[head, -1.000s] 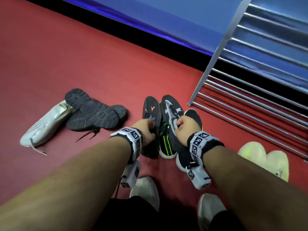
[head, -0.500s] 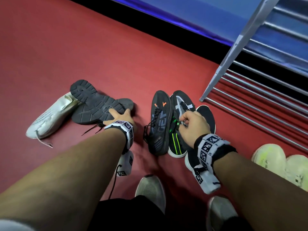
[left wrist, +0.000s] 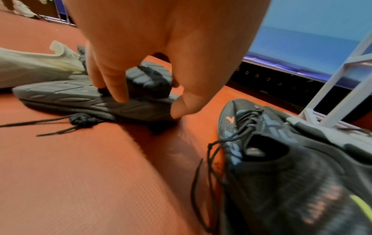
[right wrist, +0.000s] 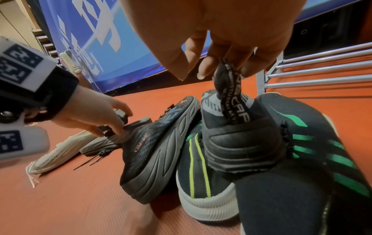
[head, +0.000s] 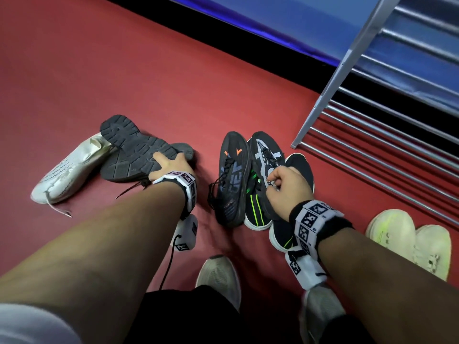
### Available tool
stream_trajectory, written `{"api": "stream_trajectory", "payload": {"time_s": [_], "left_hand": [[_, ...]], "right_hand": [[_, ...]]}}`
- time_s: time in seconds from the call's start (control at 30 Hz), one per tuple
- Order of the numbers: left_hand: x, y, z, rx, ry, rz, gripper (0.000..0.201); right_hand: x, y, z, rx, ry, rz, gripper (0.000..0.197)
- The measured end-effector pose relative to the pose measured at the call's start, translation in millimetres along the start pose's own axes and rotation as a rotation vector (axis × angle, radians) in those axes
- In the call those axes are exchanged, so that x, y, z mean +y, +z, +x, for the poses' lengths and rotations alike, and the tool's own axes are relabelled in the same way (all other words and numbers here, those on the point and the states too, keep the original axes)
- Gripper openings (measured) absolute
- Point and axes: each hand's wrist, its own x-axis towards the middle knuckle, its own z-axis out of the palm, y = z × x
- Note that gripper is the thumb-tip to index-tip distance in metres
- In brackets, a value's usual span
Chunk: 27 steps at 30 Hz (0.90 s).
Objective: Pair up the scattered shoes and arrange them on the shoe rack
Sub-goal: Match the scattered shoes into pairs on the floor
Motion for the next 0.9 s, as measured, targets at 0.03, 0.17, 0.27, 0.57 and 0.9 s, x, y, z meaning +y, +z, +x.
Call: {"api": "stream_trajectory", "payload": {"time_s": [0.03, 0.17, 0.27, 0.57, 0.9], "left_hand": [[3.4, -1.7, -3.4, 0.038, 0.001, -0.025, 0.045], [25.3, -15.1, -11.6, 0.202, 0.052, -0.075, 0.043], [34.8, -30.8, -18.5, 0.288, 0.084, -0.154, 0.053], [59.1, -56.5, -72.9, 0.377, 0.356, -0.49, 0.056], [55.0, -65.3, -80.1, 0.389, 0.575, -0.675, 0.041]], "right_hand": [[-0.6, -1.3, -0.3, 0.009, -0.002, 0.0, 0.022], [-2.0, -10.2, -3.1, 0.027, 0.015, -0.014, 0.02], [-5.6, -18.5, -9.8, 0.045, -0.004, 0.004, 0.021], [-5.2, -41.7, -34.7, 0.116, 0.006, 0.029, 0.024], [17.3, -72.0, -30.7, 0.182, 0.09, 0.093, 0.027]]}}
